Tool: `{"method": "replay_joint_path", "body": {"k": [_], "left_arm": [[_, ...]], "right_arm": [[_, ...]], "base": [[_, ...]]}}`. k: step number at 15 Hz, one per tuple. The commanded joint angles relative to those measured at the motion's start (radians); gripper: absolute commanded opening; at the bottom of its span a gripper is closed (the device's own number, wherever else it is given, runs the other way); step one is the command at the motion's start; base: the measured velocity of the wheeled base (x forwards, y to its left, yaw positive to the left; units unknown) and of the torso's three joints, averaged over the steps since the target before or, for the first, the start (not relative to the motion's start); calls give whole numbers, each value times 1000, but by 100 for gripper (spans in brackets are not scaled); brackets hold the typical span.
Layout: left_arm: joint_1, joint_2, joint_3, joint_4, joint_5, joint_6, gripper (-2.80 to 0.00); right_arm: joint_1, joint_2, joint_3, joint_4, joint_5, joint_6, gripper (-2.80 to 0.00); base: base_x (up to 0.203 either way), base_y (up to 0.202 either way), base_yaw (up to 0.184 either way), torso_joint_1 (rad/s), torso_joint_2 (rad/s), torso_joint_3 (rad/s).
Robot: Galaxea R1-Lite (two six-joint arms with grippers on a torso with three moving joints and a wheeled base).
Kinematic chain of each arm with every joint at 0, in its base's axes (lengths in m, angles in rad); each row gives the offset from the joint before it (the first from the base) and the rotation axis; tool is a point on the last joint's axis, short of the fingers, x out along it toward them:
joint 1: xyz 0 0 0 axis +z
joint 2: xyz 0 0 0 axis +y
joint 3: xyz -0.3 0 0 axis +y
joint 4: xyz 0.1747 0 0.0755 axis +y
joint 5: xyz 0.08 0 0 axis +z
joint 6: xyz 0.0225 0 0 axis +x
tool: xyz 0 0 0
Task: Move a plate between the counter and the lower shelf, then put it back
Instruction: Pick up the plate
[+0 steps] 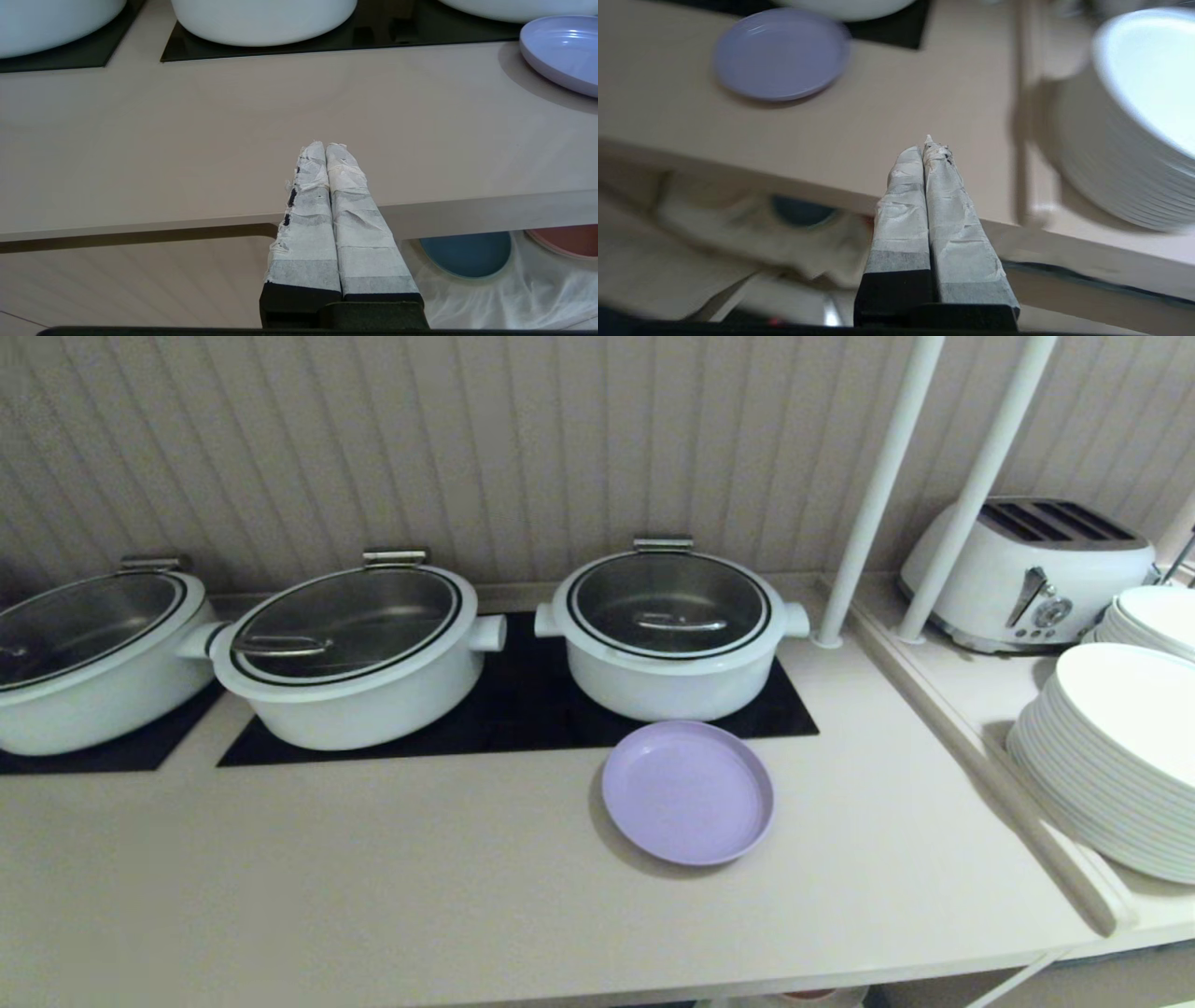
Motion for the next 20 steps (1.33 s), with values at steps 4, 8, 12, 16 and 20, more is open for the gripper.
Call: {"method": "replay_joint_path", "body": {"k": [4,8,12,16,20], "left_arm": [[0,0,0,0,0,0,-280],[0,0,0,0,0,0,-280],[0,0,0,0,0,0,-280],[0,0,0,0,0,0,-280],[0,0,0,0,0,0,-280]], "right_arm": [[1,421,-71,-4,176,14,-280],[17,687,-131,5,209,17,-280],[103,960,-281,39,209,37,-280],[269,1220,-517,83,34,188,-280],[369,1379,-726,183,-46,279,-280]], "base": [[0,0,0,0,0,0],[0,0,0,0,0,0],[0,0,0,0,0,0],[0,0,0,0,0,0],[0,0,0,0,0,0]]}}
